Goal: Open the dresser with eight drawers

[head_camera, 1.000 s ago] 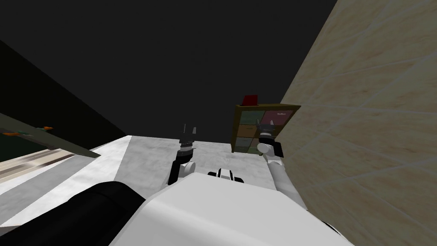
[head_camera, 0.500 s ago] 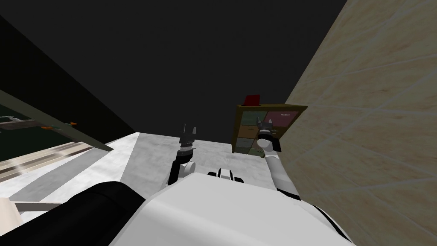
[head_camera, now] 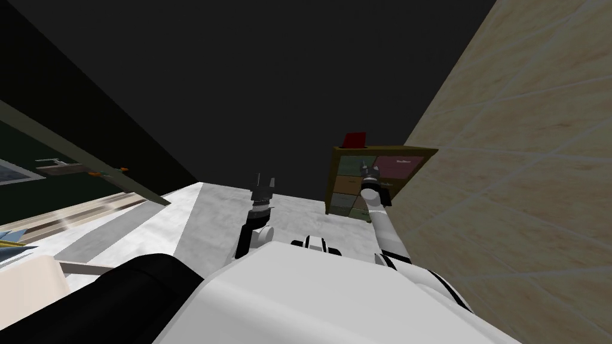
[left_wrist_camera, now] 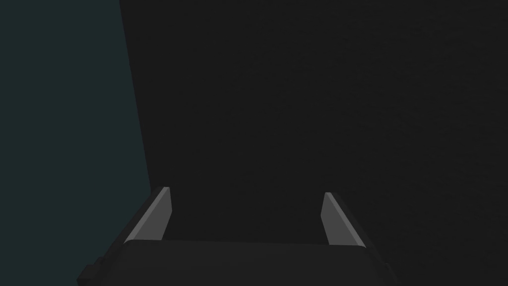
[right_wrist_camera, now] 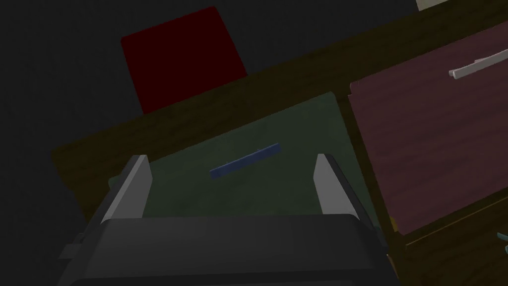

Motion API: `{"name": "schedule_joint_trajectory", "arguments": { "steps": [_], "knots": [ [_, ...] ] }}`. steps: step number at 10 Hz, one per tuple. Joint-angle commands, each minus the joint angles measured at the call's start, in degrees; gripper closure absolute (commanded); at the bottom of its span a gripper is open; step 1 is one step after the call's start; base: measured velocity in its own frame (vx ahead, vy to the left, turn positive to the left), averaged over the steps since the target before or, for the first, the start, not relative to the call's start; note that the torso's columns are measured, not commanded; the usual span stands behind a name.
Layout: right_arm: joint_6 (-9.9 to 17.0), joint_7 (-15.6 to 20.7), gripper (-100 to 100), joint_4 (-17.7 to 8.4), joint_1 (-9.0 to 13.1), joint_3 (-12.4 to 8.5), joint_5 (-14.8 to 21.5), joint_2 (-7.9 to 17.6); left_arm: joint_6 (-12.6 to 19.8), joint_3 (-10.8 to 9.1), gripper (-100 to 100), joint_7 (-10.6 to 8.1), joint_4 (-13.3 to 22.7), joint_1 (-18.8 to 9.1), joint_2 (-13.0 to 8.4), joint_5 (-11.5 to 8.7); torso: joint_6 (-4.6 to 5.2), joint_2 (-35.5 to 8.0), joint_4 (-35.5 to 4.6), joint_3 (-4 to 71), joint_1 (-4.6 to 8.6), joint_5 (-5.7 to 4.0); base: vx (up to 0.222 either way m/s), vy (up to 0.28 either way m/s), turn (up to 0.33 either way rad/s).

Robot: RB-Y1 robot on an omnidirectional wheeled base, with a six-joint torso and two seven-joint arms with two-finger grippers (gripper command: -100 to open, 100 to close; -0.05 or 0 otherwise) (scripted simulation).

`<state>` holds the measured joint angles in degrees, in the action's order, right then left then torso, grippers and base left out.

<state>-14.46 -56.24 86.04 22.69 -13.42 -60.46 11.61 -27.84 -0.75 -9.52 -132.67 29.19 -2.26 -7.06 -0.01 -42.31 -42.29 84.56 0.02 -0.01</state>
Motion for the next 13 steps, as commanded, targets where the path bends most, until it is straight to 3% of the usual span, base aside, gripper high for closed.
{"name": "schedule_joint_trajectory", "arguments": {
  "steps": [1,2,3,5,6,9,10,13],
  "knots": [
    [1.2,-3.8,-100,-3.6,3.5,-1.8,-2.9,-0.4,0.0,0.0,0,0.0,0.0,0.0,0.0,0.0,0.01,0.0,0.0,0.0,0.06,-0.02,0.004,-0.071,0.046],
    [2.0,-5.8,-100,-5.6,5.6,-3.1,-4.7,-0.6,0.0,0.0,0,0.0,0.0,0.0,0.0,0.0,0.04,0.1,0.0,0.0,-0.02,0.0,-0.005,-0.065,0.053],
    [2.0,-6.1,-100,-5.8,5.6,-3.1,-4.7,-0.6,0.0,0.0,0,0.0,0.0,0.0,0.0,0.0,0.01,0.0,0.0,0.0,-0.05,0.02,-0.002,-0.044,0.057],
    [3.5,-9.6,-100,-9.8,9.6,-5.5,-8.0,-1.2,0.0,0.0,0,0.0,0.0,0.0,0.0,0.0,0.0,0.0,0.0,0.0,-0.1,0.04,-0.002,-0.054,0.089],
    [3.5,-10.4,-100,-10.2,9.6,-5.5,-8.0,-1.2,0.0,0.0,0,0.0,0.0,0.0,0.0,0.0,0.01,0.0,0.0,0.0,0.03,0.0,-0.007,-0.064,0.043],
    [5.6,-15.8,-100,-15.7,14.8,-8.9,-12.2,-2.5,0.0,0.0,0,0.0,0.0,0.0,0.0,0.0,0.0,0.0,0.0,0.0,0.0,0.0,-0.007,-0.072,0.081],
    [5.6,-16.1,-100,-16.0,14.8,-8.9,-12.2,-2.5,0.0,0.0,0,0.0,0.0,0.0,0.0,0.0,0.02,0.0,0.0,0.0,0.03,-0.01,-0.004,-0.063,0.018],
    [7.3,-20.7,-100,-20.6,18.9,-11.7,-15.3,-4.2,0.0,0.0,0,0.0,0.0,0.0,0.0,0.0,0.0,0.0,0.0,0.0,-0.07,0.02,0.002,-0.054,0.051]
  ]
}}
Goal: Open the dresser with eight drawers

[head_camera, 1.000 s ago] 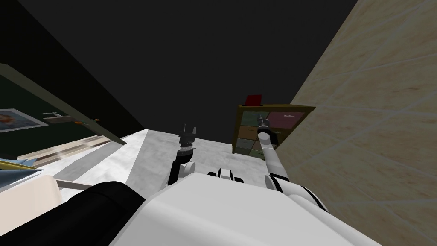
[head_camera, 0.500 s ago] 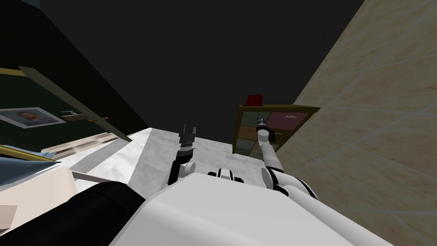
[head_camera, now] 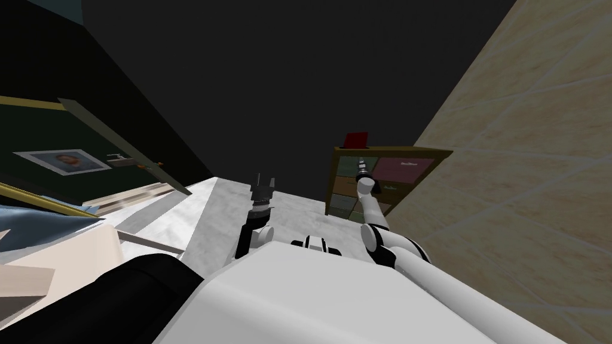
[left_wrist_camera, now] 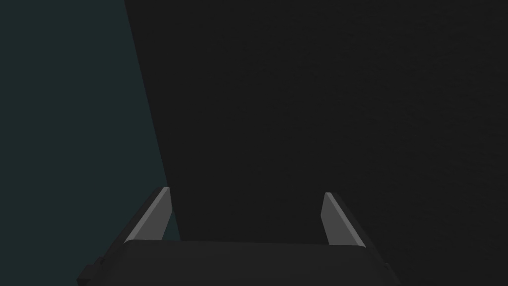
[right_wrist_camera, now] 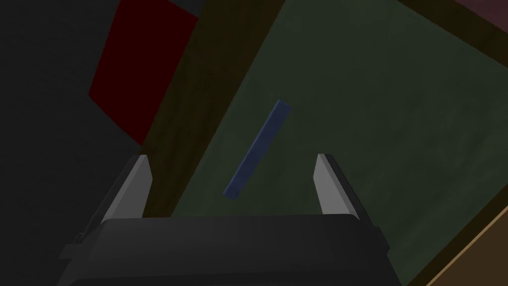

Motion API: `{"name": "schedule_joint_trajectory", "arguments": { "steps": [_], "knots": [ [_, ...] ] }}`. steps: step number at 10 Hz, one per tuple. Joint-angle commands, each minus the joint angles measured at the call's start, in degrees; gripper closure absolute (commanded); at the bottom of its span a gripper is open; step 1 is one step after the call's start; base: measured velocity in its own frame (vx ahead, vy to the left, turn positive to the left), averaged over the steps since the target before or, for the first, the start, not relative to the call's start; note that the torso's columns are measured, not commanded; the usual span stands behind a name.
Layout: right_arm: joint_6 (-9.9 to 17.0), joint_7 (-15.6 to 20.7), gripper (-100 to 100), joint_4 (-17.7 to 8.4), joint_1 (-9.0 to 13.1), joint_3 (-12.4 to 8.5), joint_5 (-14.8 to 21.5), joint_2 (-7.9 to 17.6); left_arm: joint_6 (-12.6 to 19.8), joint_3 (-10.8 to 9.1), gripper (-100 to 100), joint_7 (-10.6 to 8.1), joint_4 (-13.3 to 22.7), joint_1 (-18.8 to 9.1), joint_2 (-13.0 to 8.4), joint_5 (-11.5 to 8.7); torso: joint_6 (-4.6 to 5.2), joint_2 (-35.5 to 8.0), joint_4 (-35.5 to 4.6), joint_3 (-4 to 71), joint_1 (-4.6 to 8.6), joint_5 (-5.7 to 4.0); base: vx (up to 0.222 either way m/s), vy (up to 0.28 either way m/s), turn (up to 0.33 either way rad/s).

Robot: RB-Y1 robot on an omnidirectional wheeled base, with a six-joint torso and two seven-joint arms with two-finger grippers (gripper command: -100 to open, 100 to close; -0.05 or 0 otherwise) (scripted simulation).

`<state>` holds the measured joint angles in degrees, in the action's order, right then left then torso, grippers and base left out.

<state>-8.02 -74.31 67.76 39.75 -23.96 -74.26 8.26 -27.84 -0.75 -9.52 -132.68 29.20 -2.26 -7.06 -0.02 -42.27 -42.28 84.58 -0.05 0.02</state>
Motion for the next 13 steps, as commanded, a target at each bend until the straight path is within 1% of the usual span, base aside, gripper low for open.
{"name": "schedule_joint_trajectory", "arguments": {
  "steps": [1,4,5,6,7,8,9,10,11,12,13],
  "knots": [
    [1.3,-3.9,-100,-3.6,2.9,-1.9,-2.3,-1.5,0.0,0.0,0,0.0,0.0,0.0,0.0,0.0,0.02,0.0,0.0,0.0,0.05,-0.02,0.001,-0.055,0.039],
    [2.3,-6.6,-100,-6.3,5.2,-3.7,-4.0,-3.6,0.0,0.0,0,0.0,0.0,0.0,0.0,0.0,0.01,0.0,0.0,0.0,0.03,-0.01,-0.004,-0.046,0.028],
    [2.7,-7.5,-100,-7.2,5.9,-4.3,-4.5,-5.1,0.0,0.0,0,0.0,0.0,0.0,0.0,0.0,0.02,0.0,0.0,0.0,0.04,-0.02,0.0,-0.04,0.023],
    [2.2,-7.4,-100,-6.8,5.4,-3.4,-4.1,-4.0,0.0,0.0,0,0.0,0.0,0.0,0.0,0.0,0.01,0.0,0.0,0.0,0.02,-0.01,0.0,-0.018,0.011],
    [2.1,-7.1,-100,-8.6,7.3,-4.0,-4.3,-3.8,0.0,0.0,0,0.0,0.0,0.0,0.0,0.0,0.04,0.0,0.0,0.0,-0.01,0.0,0.039,-0.023,-0.022],
    [2.1,-6.8,-100,-9.4,8.2,-4.3,-4.3,-3.7,0.0,0.0,0,0.0,0.0,0.0,0.0,0.0,0.02,0.1,0.0,0.1,0.04,-0.01,0.076,-0.039,-0.015],
    [2.1,-7.1,-100,-9.0,7.8,-4.1,-4.3,-3.7,0.0,0.0,0,0.0,0.0,0.0,0.0,0.0,0.02,0.2,0.0,0.1,0.1,-0.03,0.037,-0.018,0.001],
    [2.2,-7.4,100,-7.5,6.1,-3.7,-4.2,-4.0,0.0,0.0,0,0.0,0.0,0.0,0.0,0.0,0.02,0.0,0.0,0.0,0.03,-0.03,-0.031,0.015,0.02],
    [2.6,-6.4,100,-7.8,6.9,-4.8,-4.4,-4.3,0.0,0.01,0,0.0,0.0,0.0,0.0,0.0,0.01,-0.2,-0.1,-0.2,-0.07,0.01,-0.01,0.007,0.003],
    [2.8,-6.0,100,-8.1,7.7,-4.9,-4.4,-4.3,0.0,0.01,0,0.0,0.0,0.0,0.0,0.0,0.02,0.0,0.3,0.0,0.1,-0.14,-0.1,0.024,-0.034],
    [2.7,-5.8,100,-8.6,8.1,-5.0,-4.4,-4.4,0.0,0.01,0,0.0,0.0,0.0,0.0,0.0,0.01,0.0,0.2,0.0,0.09,-0.09,-0.184,0.037,-0.046]
  ]
}}
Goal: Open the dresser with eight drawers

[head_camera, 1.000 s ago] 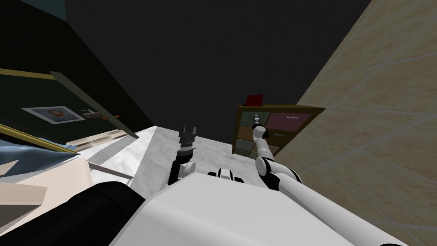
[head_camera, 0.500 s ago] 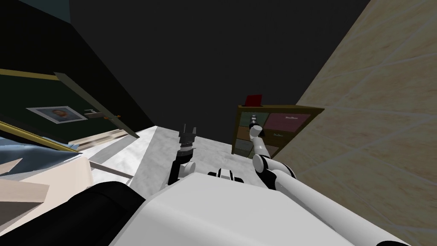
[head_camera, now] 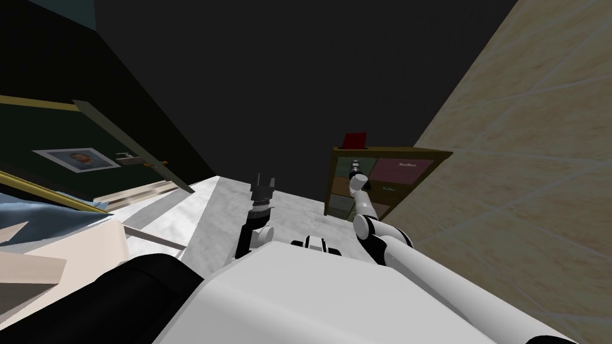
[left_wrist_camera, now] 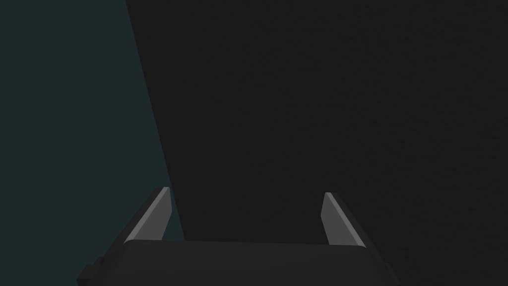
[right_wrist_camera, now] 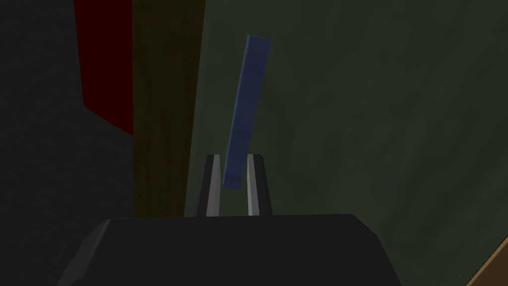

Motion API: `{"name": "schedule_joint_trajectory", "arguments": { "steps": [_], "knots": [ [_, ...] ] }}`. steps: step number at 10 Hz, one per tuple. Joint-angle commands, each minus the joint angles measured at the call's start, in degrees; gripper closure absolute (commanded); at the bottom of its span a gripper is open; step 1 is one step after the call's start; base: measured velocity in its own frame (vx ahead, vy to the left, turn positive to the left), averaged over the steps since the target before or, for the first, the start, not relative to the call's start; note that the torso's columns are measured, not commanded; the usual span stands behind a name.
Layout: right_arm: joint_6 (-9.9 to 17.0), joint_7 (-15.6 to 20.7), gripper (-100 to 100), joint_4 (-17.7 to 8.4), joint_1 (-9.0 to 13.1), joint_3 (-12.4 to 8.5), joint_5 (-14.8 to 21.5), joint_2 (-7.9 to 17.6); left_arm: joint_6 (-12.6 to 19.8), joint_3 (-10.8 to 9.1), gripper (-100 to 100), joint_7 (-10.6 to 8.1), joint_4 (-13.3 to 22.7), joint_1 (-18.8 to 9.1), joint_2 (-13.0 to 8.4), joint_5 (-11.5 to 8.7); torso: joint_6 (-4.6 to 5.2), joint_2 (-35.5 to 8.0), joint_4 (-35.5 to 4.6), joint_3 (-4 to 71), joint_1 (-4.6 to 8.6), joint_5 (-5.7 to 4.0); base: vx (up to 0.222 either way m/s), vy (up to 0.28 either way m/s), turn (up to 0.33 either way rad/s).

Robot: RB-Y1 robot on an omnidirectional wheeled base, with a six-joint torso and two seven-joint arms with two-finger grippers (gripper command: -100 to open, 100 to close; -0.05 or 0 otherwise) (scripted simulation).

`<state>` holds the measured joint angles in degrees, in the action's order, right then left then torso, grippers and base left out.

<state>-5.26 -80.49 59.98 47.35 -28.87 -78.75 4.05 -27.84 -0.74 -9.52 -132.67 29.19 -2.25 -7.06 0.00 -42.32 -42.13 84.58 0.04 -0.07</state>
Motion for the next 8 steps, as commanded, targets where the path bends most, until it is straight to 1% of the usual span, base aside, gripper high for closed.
{"name": "schedule_joint_trajectory", "arguments": {
  "steps": [1,2,3,4,7,8],
  "knots": [
    [0.0,0.5,100,-1.3,0.9,-0.2,0.1,-0.3,0.0,0.0,0,0.0,0.0,0.0,0.0,0.0,0.0,-0.1,0.0,-0.1,-0.04,0.0,-0.211,0.025,-0.028],
    [-0.1,0.7,100,-1.8,1.3,-0.3,0.1,-0.4,0.0,0.0,0,0.0,0.0,0.0,0.0,0.0,0.0,-0.1,-0.1,-0.1,0.0,0.01,-0.218,-0.004,-0.027],
    [0.2,0.9,100,-1.4,1.3,-0.4,0.0,-0.4,0.0,0.0,0,0.0,0.0,0.0,0.0,0.0,0.05,0.0,-0.1,0.0,0.11,0.0,-0.105,0.0,0.009],
    [0.1,0.9,100,-1.8,1.3,-0.3,0.0,-0.7,0.0,0.0,0,0.0,0.0,0.0,0.0,0.0,0.1,0.3,-0.2,0.2,0.09,0.07,-0.129,0.011,-0.012],
    [0.1,1.0,100,-2.0,1.6,-0.3,0.1,-0.9,0.0,0.0,0,0.0,0.0,0.0,0.0,0.0,0.03,0.0,0.0,0.0,-0.01,0.02,-0.176,0.042,-0.034],
    [-0.2,1.9,-100,-4.1,4.3,-1.1,0.1,-0.7,0.0,0.0,0,0.0,0.0,0.0,0.0,0.0,0.02,0.1,0.0,0.0,0.01,0.02,-0.101,0.006,-0.047]
  ]
}}
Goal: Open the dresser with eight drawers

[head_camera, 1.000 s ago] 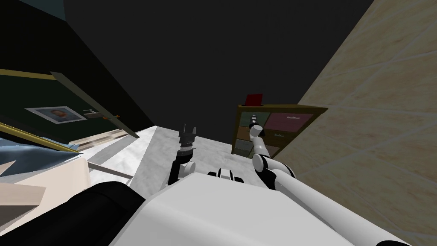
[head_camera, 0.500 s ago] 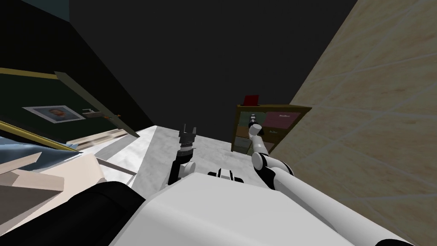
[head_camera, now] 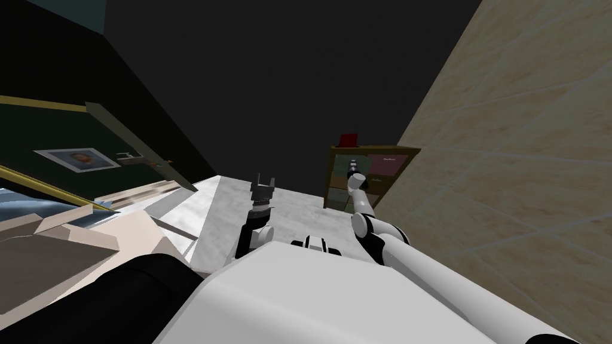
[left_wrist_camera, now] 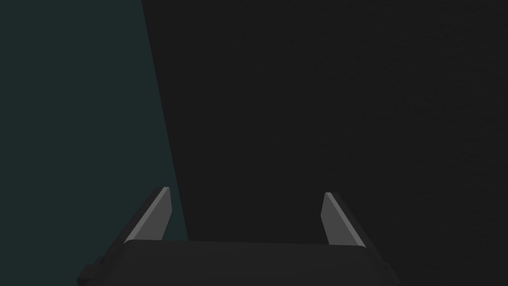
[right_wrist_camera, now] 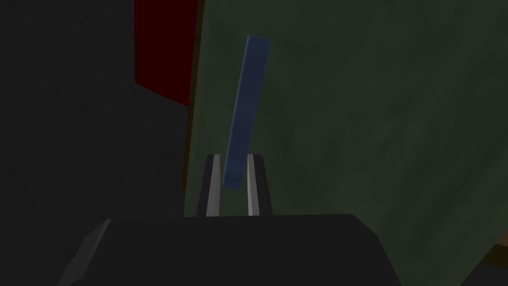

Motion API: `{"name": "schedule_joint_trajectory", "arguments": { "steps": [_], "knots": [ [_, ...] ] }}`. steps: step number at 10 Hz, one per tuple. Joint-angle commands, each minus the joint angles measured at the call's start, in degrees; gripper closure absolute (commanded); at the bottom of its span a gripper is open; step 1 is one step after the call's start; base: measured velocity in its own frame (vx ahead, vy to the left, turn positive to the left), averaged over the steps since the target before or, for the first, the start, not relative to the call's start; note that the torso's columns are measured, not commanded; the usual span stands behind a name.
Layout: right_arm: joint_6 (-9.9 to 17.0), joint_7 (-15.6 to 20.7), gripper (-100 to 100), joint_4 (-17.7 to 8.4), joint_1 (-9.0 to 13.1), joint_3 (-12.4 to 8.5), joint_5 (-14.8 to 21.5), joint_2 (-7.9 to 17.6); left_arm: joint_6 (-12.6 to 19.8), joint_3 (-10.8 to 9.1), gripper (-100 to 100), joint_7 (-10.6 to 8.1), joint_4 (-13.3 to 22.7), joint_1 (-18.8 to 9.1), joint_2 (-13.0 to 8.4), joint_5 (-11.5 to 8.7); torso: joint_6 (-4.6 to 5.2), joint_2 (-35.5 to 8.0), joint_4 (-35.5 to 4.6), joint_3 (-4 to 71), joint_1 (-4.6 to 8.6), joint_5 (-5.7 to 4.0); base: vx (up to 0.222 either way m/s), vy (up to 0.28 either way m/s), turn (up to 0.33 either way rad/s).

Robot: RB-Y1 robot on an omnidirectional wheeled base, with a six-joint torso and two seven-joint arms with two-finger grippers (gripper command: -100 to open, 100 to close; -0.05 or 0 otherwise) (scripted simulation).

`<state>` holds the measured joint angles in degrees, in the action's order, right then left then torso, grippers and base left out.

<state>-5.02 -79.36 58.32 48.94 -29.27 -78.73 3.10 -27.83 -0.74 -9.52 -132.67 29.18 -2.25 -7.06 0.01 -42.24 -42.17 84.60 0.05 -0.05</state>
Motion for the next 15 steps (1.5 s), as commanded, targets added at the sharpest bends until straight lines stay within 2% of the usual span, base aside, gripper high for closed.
{"name": "schedule_joint_trajectory", "arguments": {
  "steps": [1,4,6,7,9,10,11,12,15],
  "knots": [
    [-0.7,1.1,-100,-3.6,4.0,-1.0,0.1,0.4,0.0,-0.01,0,0.0,0.0,0.0,0.0,0.0,-0.01,0.2,0.0,0.1,0.06,0.02,-0.029,-0.02,-0.031],
    [-1.3,2.2,-100,-7.2,8.0,-2.0,0.2,0.8,0.0,-0.01,0,0.0,0.0,0.0,0.0,0.0,-0.01,0.1,-0.1,0.1,-0.03,0.06,-0.005,-0.025,-0.023],
    [-1.3,2.2,-100,-7.2,8.0,-2.0,0.2,0.8,0.0,-0.01,0,0.0,0.0,0.0,0.0,0.0,-0.02,-0.1,-0.1,-0.1,-0.12,0.07,-0.004,-0.005,-0.003],
    [-1.7,2.9,-100,-9.6,10.6,-2.7,0.2,1.1,0.0,-0.01,0,0.0,0.0,0.0,0.0,0.0,-0.01,-0.1,-0.1,-0.1,-0.11,0.07,-0.02,-0.007,-0.04],
    [-1.7,2.9,-100,-9.6,10.6,-2.7,0.2,1.1,0.0,-0.01,0,0.0,0.0,0.0,0.0,0.0,-0.02,-0.1,-0.1,-0.1,-0.03,0.04,-0.02,-0.009,-0.005],
    [-2.2,3.6,-100,-12.0,13.3,-3.4,0.3,1.3,0.0,-0.01,0,0.0,0.0,0.0,0.0,0.0,-0.01,0.0,-0.1,0.0,-0.05,0.05,-0.027,-0.014,-0.034],
    [-1.8,3.7,-100,-11.0,12.1,-3.6,0.1,1.0,0.0,-0.01,0,0.0,0.0,0.0,0.0,0.0,-0.03,-0.1,-0.2,-0.1,-0.07,0.1,-0.012,-0.009,-0.005],
    [-1.8,4.1,0,-11.1,12.3,-3.8,0.1,1.0,0.0,-0.01,0,0.0,0.0,0.0,0.0,0.0,-0.01,-0.1,-0.2,-0.1,-0.11,0.09,0.0,0.0,0.0],
    [-1.8,4.0,0,-11.2,12.2,-3.8,0.1,0.9,0.0,-0.01,0,0.0,0.0,0.0,0.0,0.0,-0.02,-0.1,-0.2,-0.1,-0.08,0.07,0.0,0.0,0.0]
  ]
}}
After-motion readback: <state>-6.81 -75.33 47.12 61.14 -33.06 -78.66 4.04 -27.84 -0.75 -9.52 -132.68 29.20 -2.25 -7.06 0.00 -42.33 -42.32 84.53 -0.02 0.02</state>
